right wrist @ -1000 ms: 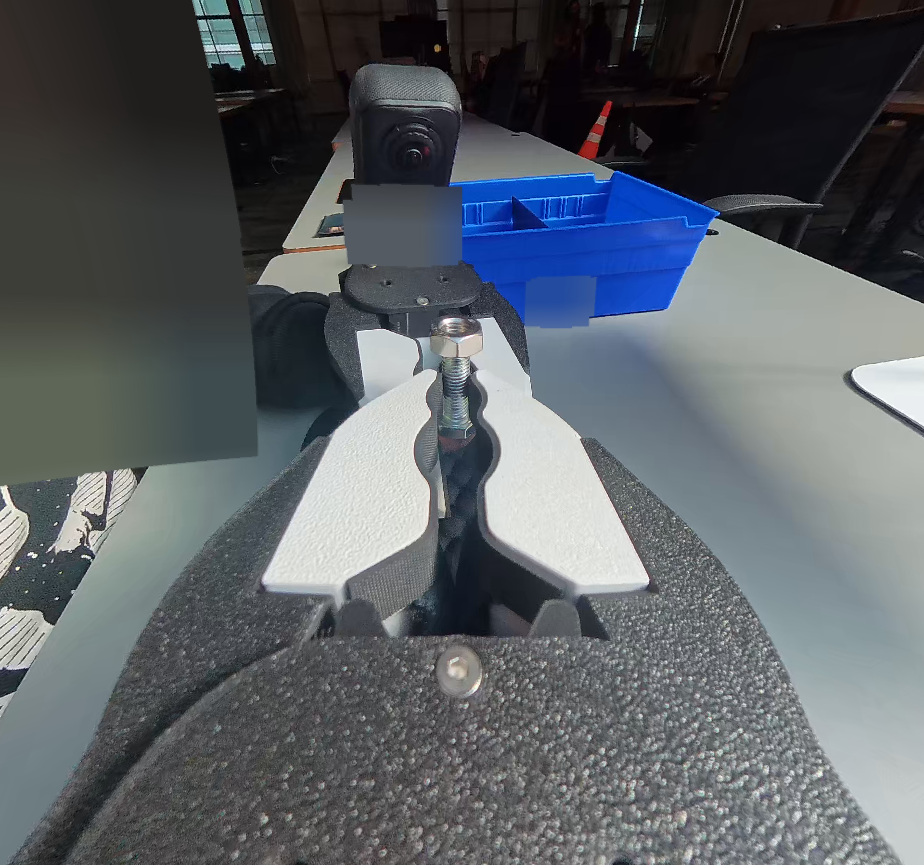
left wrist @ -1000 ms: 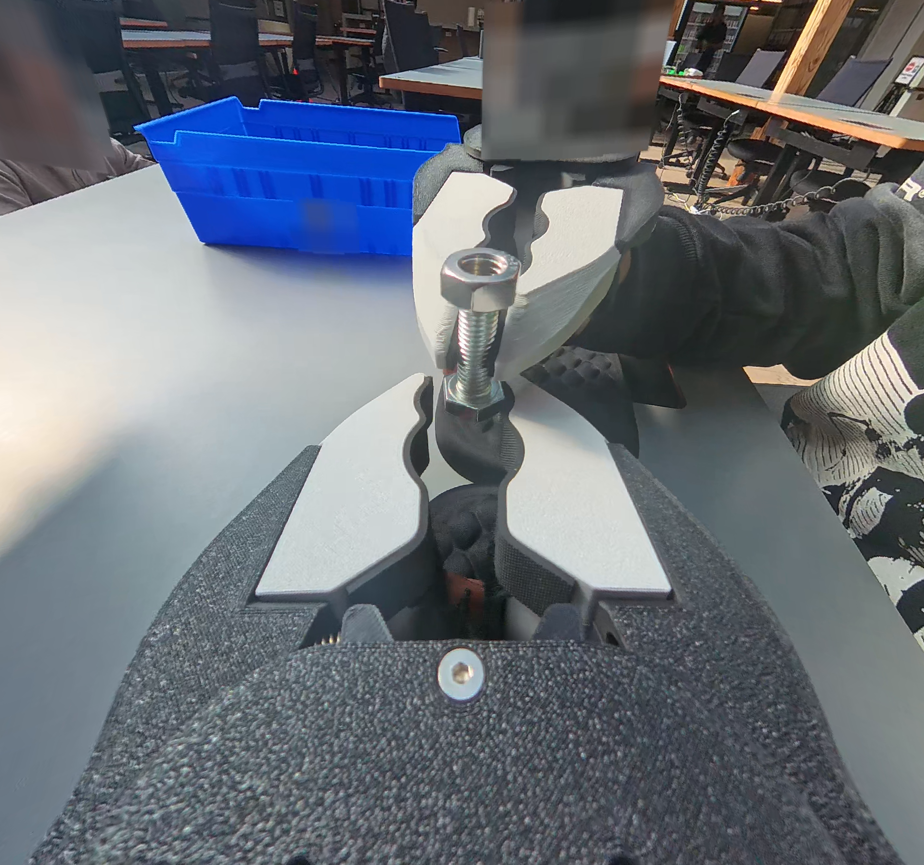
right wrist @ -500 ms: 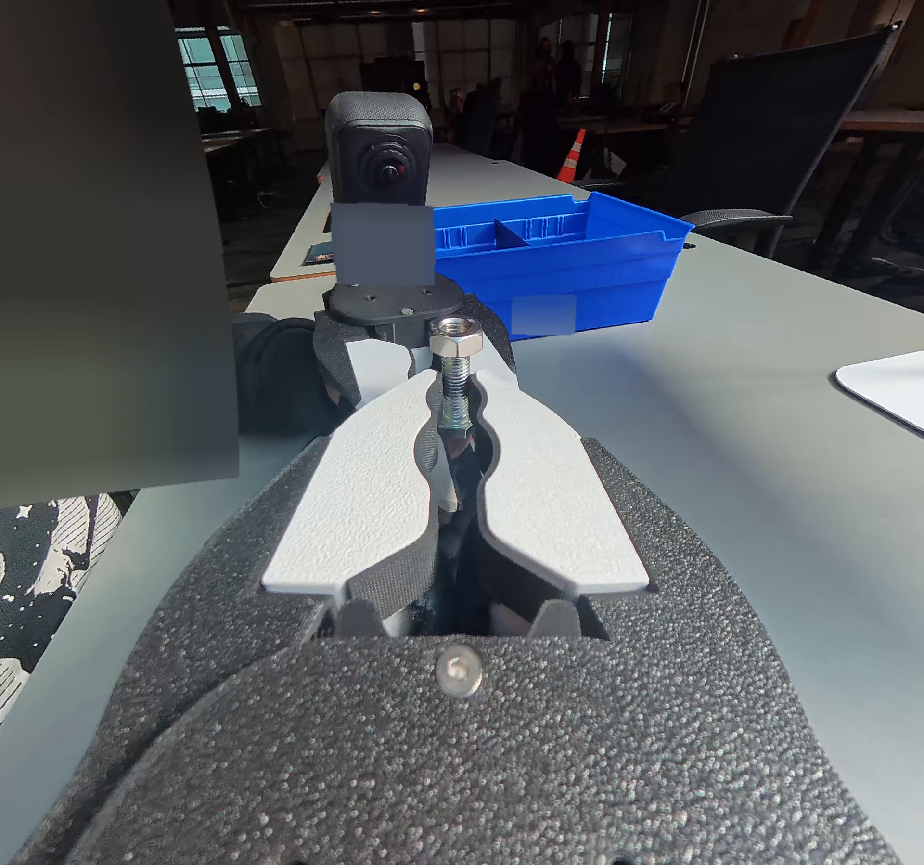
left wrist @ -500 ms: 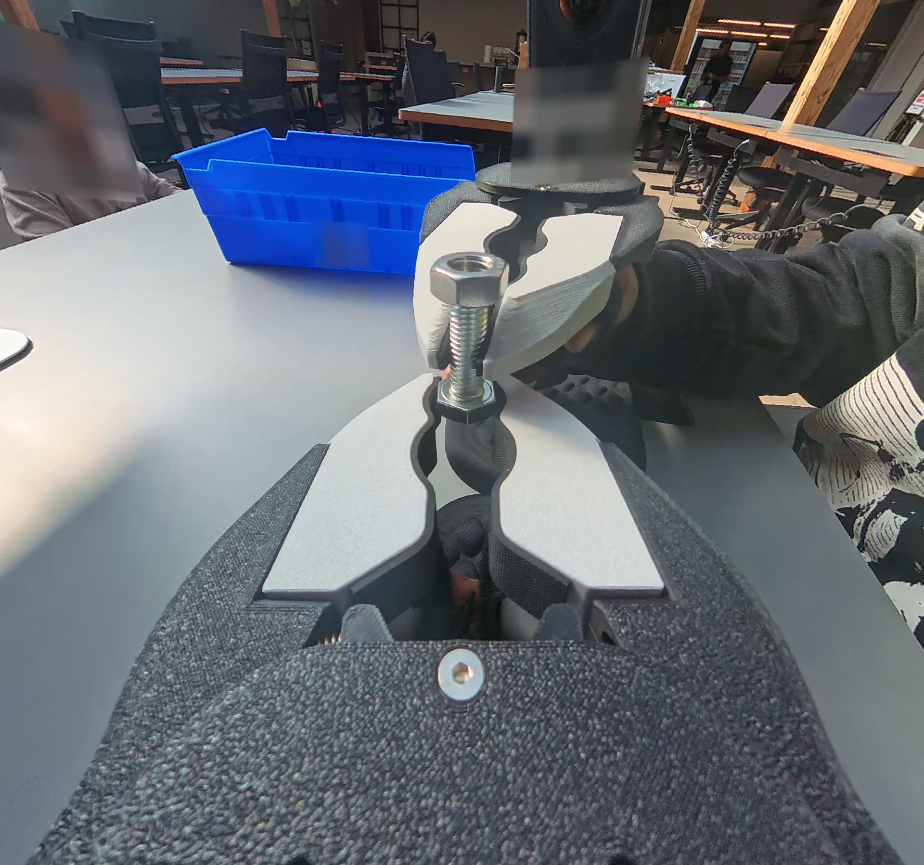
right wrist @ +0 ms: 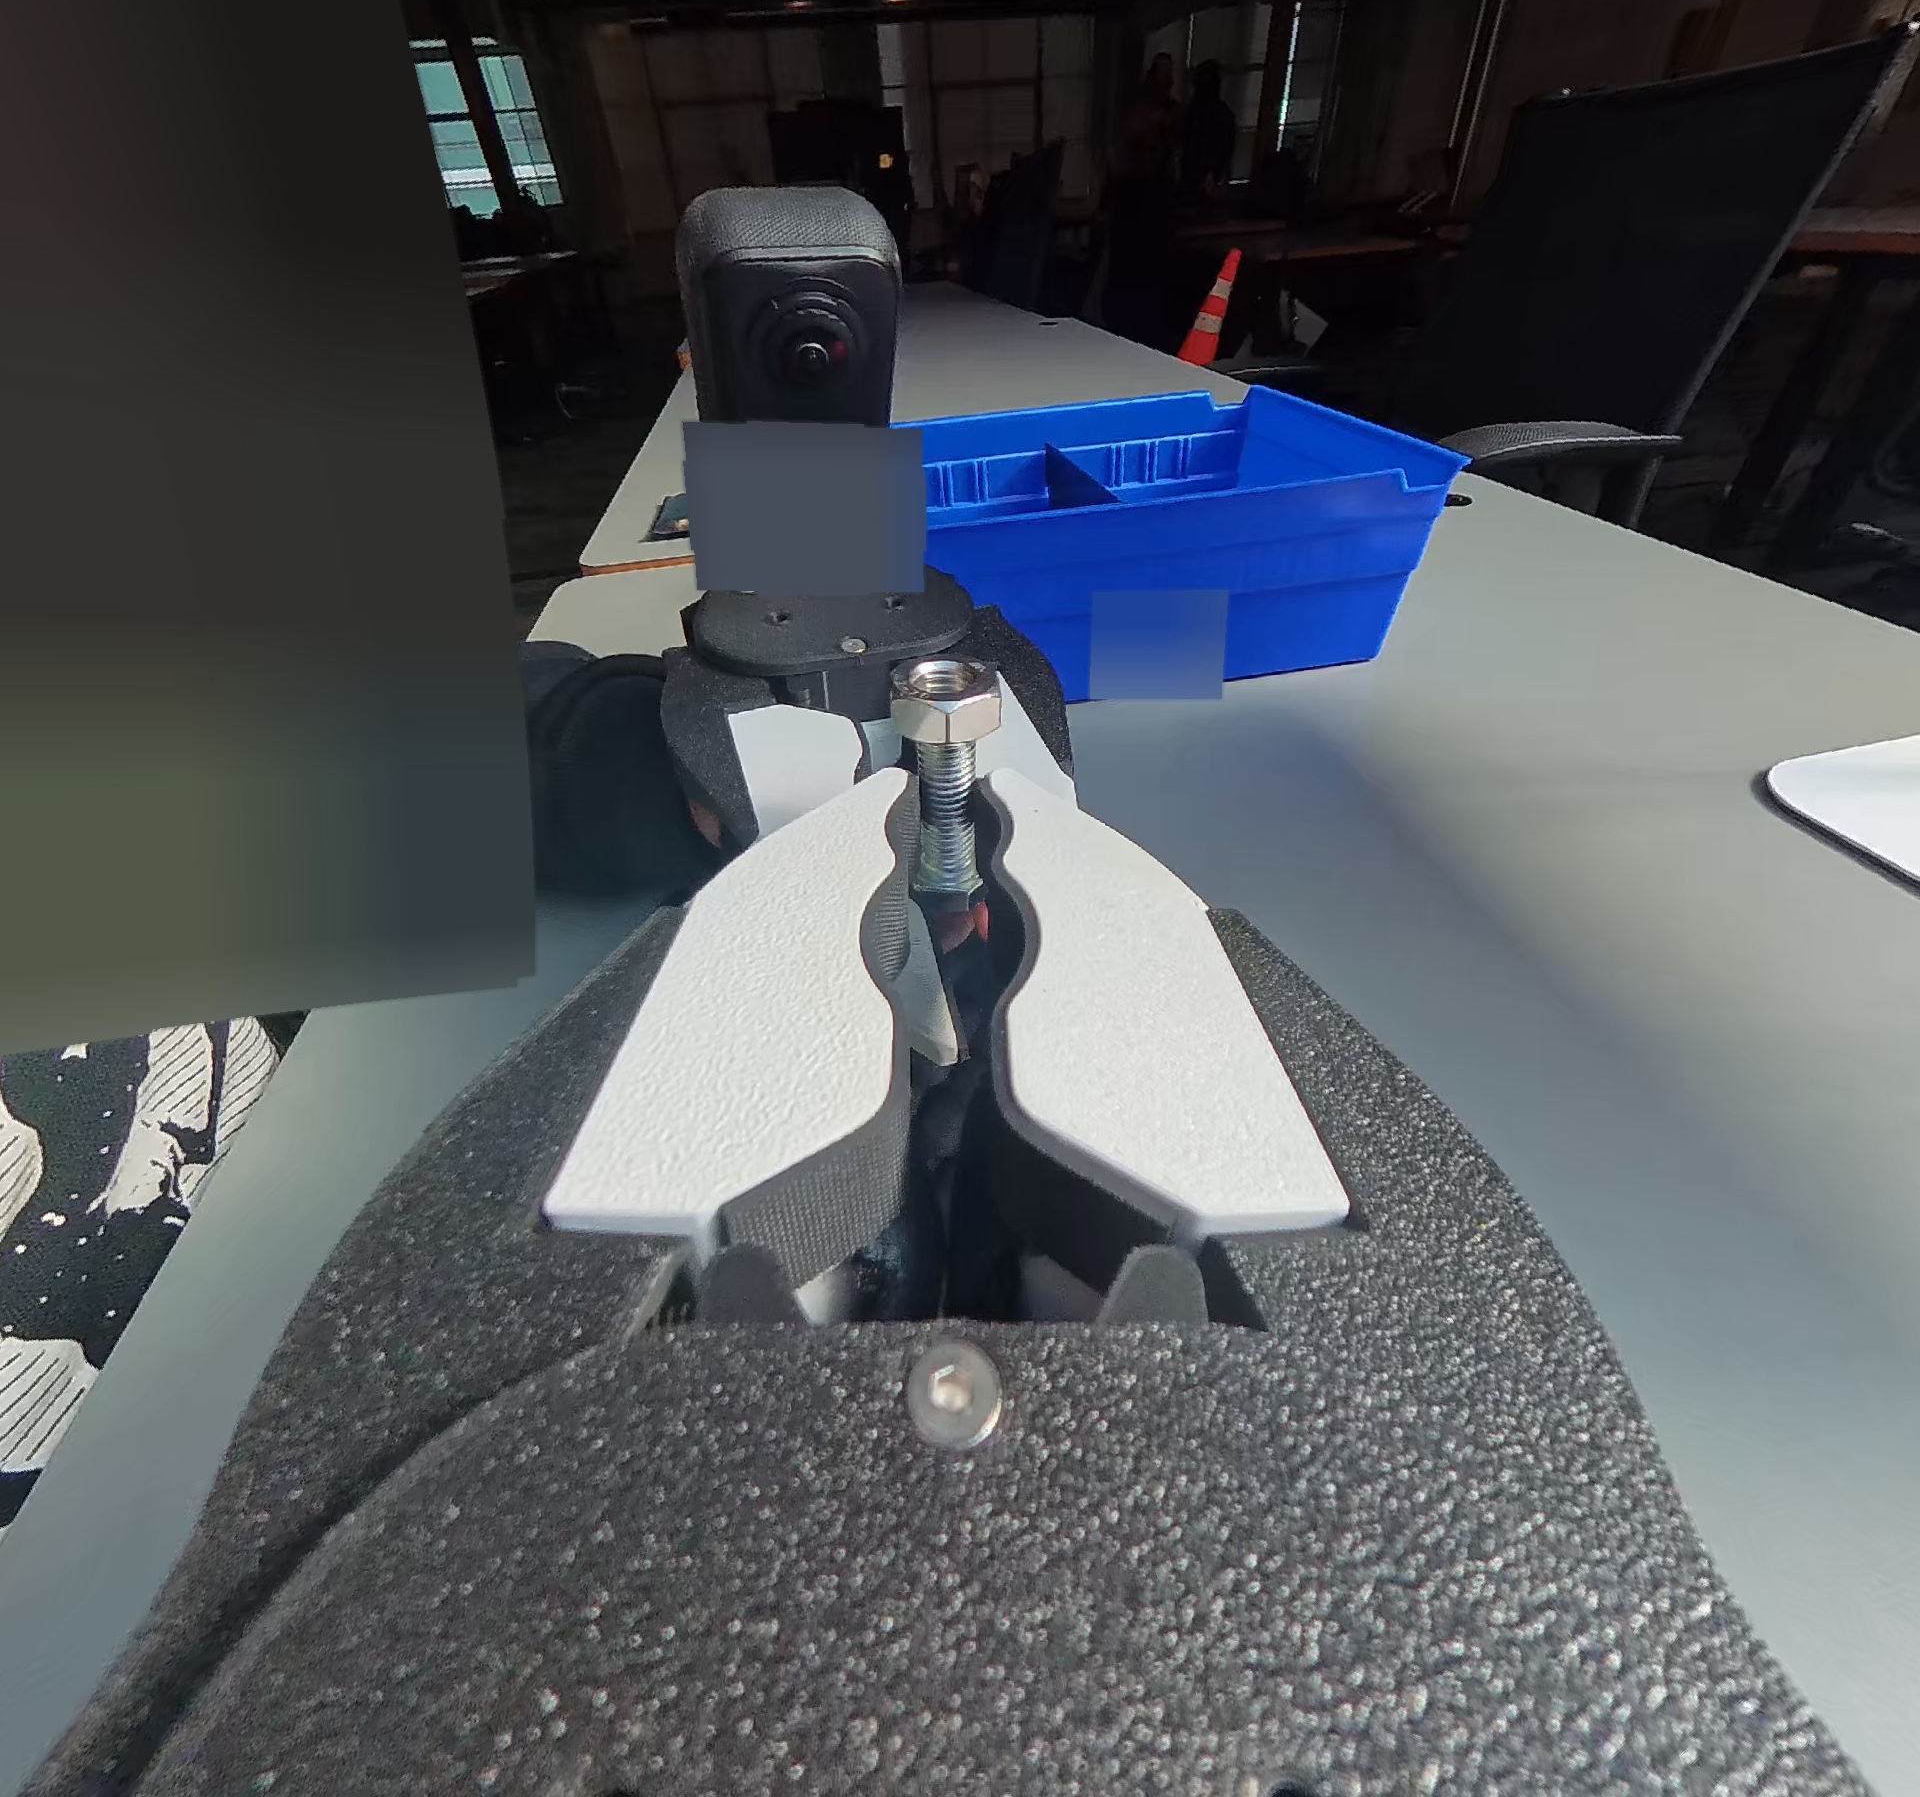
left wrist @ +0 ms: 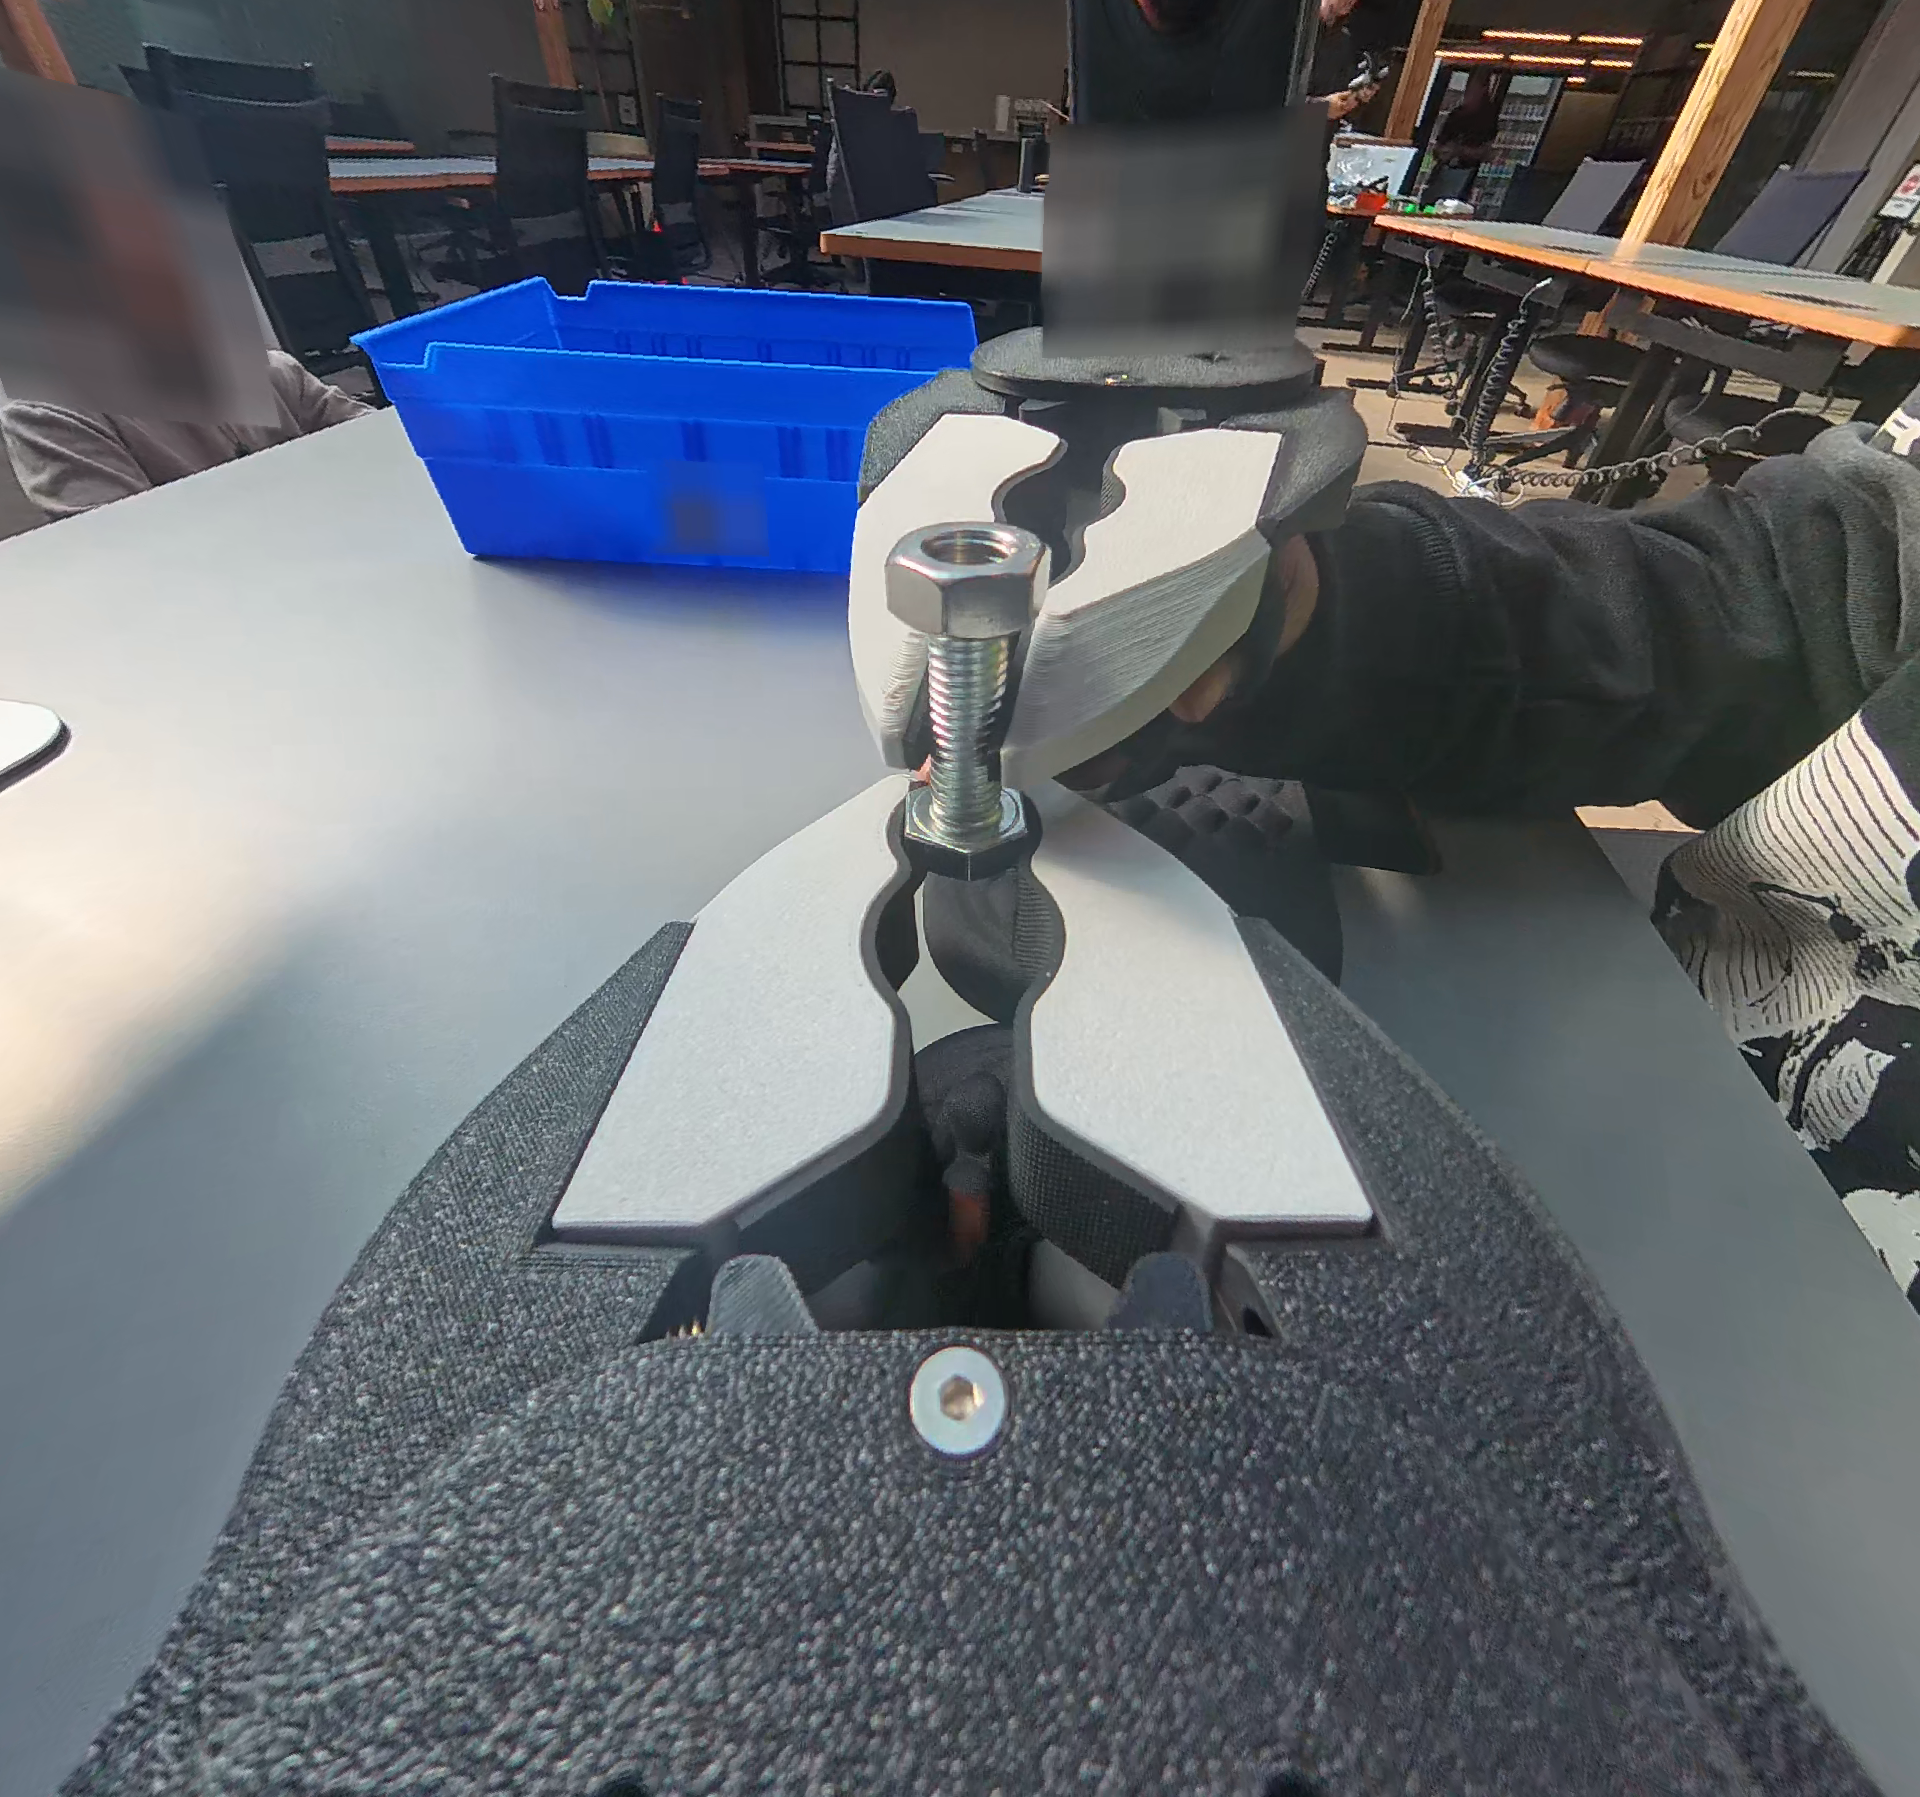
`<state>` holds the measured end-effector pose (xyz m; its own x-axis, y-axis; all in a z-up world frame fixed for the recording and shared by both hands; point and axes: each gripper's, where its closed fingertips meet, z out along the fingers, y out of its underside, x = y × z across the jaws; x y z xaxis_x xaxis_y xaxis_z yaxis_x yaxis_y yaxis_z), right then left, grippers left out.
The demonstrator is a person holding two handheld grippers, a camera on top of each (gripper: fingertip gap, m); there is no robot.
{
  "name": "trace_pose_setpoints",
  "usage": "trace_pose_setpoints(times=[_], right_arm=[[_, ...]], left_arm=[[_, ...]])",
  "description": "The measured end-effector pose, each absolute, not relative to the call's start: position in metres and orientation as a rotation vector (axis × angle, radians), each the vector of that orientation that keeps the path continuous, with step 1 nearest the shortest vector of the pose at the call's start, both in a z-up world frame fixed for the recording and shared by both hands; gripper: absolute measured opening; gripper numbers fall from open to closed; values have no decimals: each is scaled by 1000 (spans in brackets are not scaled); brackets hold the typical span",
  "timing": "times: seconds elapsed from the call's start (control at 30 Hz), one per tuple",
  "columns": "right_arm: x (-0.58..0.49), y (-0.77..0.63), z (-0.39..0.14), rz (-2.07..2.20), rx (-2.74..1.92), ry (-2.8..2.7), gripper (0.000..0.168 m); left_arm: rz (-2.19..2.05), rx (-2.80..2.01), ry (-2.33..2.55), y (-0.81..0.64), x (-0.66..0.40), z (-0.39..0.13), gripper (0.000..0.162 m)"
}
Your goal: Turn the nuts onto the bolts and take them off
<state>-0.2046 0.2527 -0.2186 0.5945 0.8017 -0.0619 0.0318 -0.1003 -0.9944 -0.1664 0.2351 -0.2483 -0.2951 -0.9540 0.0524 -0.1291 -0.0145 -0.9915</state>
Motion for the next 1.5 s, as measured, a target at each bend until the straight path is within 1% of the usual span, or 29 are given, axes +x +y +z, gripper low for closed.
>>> trace_pose_setpoints(times=[0.1,0.13,0.2,0.23,0.4,0.6,0.7,0.87,0.97,1.07,1.13,1.2,1.27,1.3,1.43,1.5], right_arm=[[-205,251,-220,763,-1561,-734,9],[-204,251,-220,768,-1569,-736,15],[-200,251,-217,754,-1575,-728,37],[-197,250,-213,750,-1571,-724,43],[-203,244,-198,778,-1562,-775,67],[-223,241,-201,815,-1562,-834,67],[-222,238,-200,828,-1543,-817,60],[-212,234,-199,810,-1539,-776,57],[-207,230,-199,805,-1534,-752,51],[-205,222,-198,814,-1517,-756,34],[-202,217,-197,809,-1502,-755,16],[-198,216,-197,796,-1498,-747,11],[-195,217,-197,784,-1502,-736,15],[-194,219,-196,778,-1503,-726,22],[-193,230,-192,779,-1499,-690,57],[-198,233,-192,802,-1498,-707,64]], left_arm=[[-1381,-1166,1521,234,-166,-249,13],[-1379,-1164,1526,234,-166,-250,13],[-1376,-1161,1537,232,-166,-251,14],[-1378,-1162,1537,232,-166,-251,13],[-1391,-1159,1547,231,-167,-251,13],[-1386,-1156,1555,230,-167,-251,13],[-1392,-1161,1547,231,-167,-251,13],[-1405,-1170,1534,233,-167,-250,13],[-1410,-1174,1527,234,-167,-250,13],[-1409,-1176,1525,234,-167,-250,13],[-1409,-1177,1524,234,-167,-250,13],[-1411,-1174,1523,234,-167,-249,13],[-1413,-1171,1526,234,-167,-249,13],[-1413,-1169,1528,233,-167,-249,13],[-1410,-1165,1531,233,-167,-249,13],[-1408,-1164,1532,233,-167,-249,13]])
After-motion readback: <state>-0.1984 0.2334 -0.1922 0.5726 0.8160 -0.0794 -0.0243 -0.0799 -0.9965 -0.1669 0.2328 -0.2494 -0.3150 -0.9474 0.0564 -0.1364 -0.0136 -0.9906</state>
